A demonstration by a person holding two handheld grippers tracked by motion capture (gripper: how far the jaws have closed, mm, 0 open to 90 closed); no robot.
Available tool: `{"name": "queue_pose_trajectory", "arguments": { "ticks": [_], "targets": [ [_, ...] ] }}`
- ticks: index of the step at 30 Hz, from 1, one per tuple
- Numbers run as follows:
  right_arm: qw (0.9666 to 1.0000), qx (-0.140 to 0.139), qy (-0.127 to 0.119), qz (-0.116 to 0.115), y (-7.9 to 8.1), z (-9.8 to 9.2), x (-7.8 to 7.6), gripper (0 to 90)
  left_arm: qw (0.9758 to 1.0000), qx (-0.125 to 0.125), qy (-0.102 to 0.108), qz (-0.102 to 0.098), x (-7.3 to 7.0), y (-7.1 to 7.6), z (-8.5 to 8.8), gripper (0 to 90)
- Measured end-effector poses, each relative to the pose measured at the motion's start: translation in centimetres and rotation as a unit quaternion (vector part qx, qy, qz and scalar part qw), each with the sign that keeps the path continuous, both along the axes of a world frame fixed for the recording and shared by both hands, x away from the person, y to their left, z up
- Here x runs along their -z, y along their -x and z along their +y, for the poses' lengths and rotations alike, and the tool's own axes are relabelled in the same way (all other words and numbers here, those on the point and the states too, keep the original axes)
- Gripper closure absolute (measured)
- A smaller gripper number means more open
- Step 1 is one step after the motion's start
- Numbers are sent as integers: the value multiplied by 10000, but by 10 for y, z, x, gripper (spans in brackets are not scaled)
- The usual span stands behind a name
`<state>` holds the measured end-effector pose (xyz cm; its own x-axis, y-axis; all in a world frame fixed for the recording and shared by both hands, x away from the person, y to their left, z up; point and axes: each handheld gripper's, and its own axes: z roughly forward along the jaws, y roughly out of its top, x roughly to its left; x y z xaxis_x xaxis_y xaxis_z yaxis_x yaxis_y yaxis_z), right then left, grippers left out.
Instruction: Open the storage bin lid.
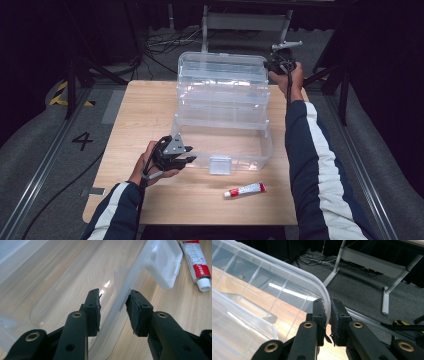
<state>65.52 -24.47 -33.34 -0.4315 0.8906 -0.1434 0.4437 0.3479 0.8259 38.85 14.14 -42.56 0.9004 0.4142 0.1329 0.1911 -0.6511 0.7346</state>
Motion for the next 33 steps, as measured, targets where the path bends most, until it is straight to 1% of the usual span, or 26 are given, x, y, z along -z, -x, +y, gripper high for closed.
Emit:
{"name": "queue_pose_trajectory", "arguments": {
  "ticks": [6,9,11,12,13,15,16,17,20,24,30,32,33],
  "targets": [
    [10000,21,-6,29,-4,0,6,829,10000,-12,28,-12,1,1,0,635],
    [10000,36,-2,26,-6,-1,7,887,10000,-26,40,0,1,1,0,635],
    [9999,-62,-86,12,-6,-3,6,900,10000,-8,33,12,1,0,0,636],
    [10000,-49,-30,47,-6,-2,7,900,10000,-39,31,-57,1,0,0,636],
    [9999,-38,89,118,-6,1,8,900,10000,-39,31,-57,1,0,0,641],
    [9998,-60,136,163,-6,2,10,900,10000,17,26,-18,1,-1,1,646],
    [9998,-57,58,162,-6,2,10,900,10000,45,27,-55,1,-1,1,648],
    [9998,-72,43,172,-6,2,10,900,10000,53,41,-56,1,-1,2,650],
    [9998,-75,107,166,-4,3,9,900,10000,55,49,-66,2,-1,2,651],
    [9999,-92,52,135,0,2,6,897,10000,48,49,-72,2,0,2,650],
    [9999,-101,51,126,6,-3,3,878,10000,39,51,-64,2,0,2,649],
    [9999,-80,90,105,9,-6,2,871,10000,37,53,-62,2,0,2,648],
    [9999,-96,50,114,11,-7,1,869,10000,34,50,-62,1,0,2,648]
  ]
}}
